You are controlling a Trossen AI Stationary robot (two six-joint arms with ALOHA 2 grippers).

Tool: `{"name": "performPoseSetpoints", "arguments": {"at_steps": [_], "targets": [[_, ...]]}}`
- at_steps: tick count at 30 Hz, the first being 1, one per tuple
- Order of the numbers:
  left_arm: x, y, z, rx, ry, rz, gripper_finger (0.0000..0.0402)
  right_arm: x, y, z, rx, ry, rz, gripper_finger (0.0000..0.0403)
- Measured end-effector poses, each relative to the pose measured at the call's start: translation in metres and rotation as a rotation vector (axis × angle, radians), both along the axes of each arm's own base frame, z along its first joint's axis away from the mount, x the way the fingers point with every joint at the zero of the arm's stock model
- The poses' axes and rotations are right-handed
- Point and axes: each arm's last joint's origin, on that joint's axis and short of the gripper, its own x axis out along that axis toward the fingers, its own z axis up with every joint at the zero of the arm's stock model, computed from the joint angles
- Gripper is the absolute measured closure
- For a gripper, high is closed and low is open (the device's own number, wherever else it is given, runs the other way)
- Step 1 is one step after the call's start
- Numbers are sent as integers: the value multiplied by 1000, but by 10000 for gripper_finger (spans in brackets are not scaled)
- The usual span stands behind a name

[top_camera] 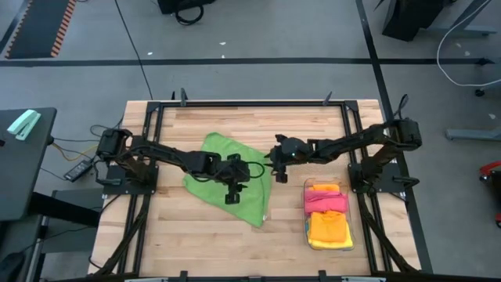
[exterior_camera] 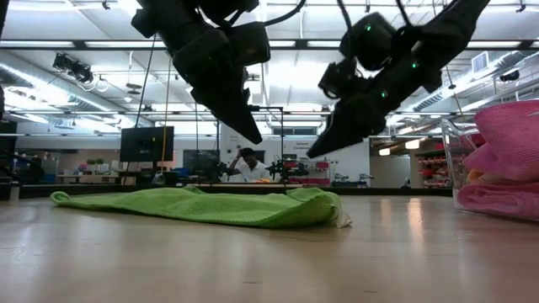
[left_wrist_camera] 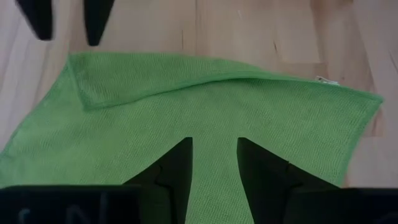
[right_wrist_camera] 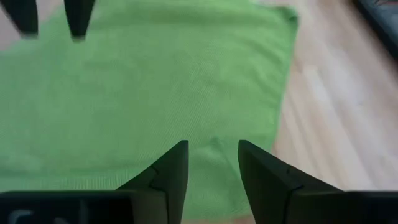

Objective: Fold microfiber towels
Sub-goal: Fold the green towel

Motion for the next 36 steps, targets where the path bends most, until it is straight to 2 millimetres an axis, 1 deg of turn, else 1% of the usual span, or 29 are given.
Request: {"name": "performPoseSetpoints", "arguments": {"at_steps": [4, 7, 11, 16, 23, 26, 34, 36], "targets": [[-1, -3, 0, -2, 6, -6, 273, 11, -10, -20, 5, 52, 20, 265], [-2, -5, -1, -4, 16, -11, 272, 20, -14, -30, -11, 82, 28, 269], [-4, -11, -1, -14, 27, -17, 268, 35, -18, -32, 2, 70, 78, 270], [-5, -17, -2, -17, 39, -29, 273, 45, -25, -39, -8, 109, 90, 270], [-8, -25, -3, -25, 60, -37, 279, 43, -33, -44, -6, 142, 69, 274], [-8, -26, -3, -26, 60, -40, 276, 42, -33, -45, -12, 159, 75, 293], [-7, -27, -2, -32, 45, -37, 279, 41, -32, -47, -13, 178, 82, 386], [-7, -29, -3, -33, 41, -42, 281, 40, -32, -45, -17, 176, 79, 396]]}}
